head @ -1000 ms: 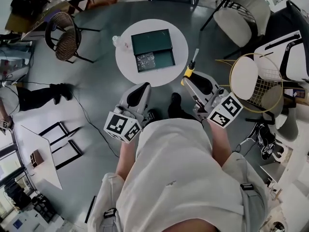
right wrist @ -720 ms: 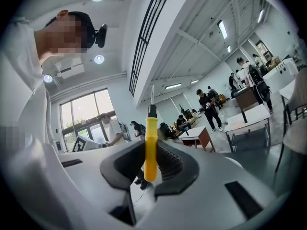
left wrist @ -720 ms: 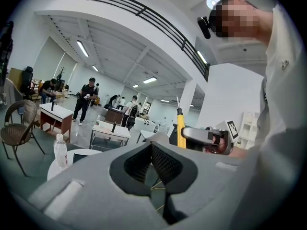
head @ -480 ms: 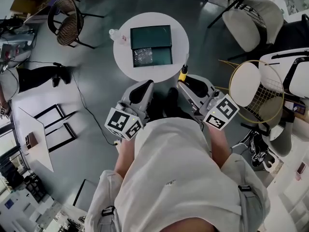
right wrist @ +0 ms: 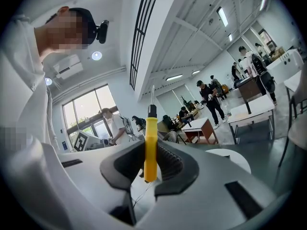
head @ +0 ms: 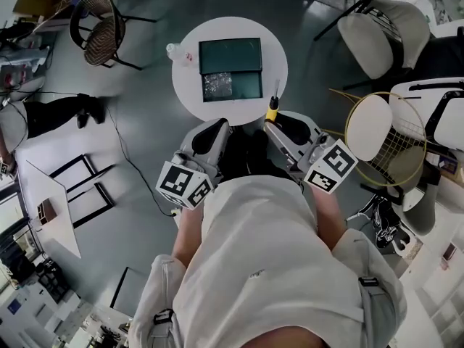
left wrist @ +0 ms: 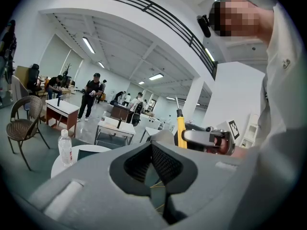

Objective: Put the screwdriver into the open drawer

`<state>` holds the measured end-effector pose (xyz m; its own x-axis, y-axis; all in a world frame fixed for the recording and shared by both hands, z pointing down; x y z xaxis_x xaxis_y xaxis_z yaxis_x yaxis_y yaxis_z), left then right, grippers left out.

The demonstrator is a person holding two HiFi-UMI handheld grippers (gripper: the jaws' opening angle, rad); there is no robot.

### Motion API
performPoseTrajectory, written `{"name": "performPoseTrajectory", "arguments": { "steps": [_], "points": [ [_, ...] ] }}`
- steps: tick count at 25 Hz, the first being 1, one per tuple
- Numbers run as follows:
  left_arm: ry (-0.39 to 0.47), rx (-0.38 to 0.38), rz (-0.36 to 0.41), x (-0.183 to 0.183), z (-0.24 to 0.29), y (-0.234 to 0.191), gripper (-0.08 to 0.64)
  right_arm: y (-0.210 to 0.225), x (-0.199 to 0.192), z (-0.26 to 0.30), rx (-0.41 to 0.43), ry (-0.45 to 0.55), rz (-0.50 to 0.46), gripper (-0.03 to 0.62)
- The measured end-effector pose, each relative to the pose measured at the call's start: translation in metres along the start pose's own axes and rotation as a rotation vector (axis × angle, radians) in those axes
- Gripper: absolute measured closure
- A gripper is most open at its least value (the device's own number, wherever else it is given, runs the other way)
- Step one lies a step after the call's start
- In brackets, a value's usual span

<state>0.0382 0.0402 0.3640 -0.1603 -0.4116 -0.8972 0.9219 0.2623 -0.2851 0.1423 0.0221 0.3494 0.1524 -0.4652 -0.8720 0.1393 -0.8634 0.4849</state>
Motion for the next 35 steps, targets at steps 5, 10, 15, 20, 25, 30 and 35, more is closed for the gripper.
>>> {"name": "performPoseTrajectory", "arguments": {
  "steps": [5,10,15,20,25,30,35],
  "points": [
    [0.029,-0.048,0.02,0.025,0.015,-0.02,0.549,0.011,0.019,0.024,-0.039,-0.008,-0.044,0.512],
    [0.058,-0.071,0.028,0.046,0.03,-0.044,0.549,0.022,0.04,0.044,-0.078,-0.007,-0.09,0.512],
    [0.072,-0.101,0.034,0.059,0.042,-0.064,0.549,0.038,0.048,0.056,-0.126,-0.025,-0.129,0.512],
    [0.06,-0.129,0.037,0.06,0.049,-0.086,0.549,0.052,0.053,0.072,-0.168,-0.027,-0.159,0.512],
    [0.03,-0.154,0.041,0.055,0.051,-0.107,0.549,0.058,0.044,0.094,-0.193,-0.044,-0.159,0.512],
    [0.009,-0.162,0.038,0.051,0.054,-0.114,0.549,0.07,0.027,0.103,-0.201,-0.095,-0.147,0.512],
    [-0.005,-0.147,0.022,0.046,0.057,-0.123,0.549,0.091,0.005,0.104,-0.214,-0.14,-0.113,0.512]
  ]
}}
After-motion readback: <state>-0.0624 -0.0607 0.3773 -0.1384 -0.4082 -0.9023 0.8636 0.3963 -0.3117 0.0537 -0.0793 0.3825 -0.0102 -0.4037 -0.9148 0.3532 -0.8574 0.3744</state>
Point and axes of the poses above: the fingertips, and each gripper's own axes: z forward along the fingers, y to its right, x out of its top, the point moved 1 cm from there along -z, backward along the fingers, and after that the axes turned 14 degrees about x, right-handed, at the moved point
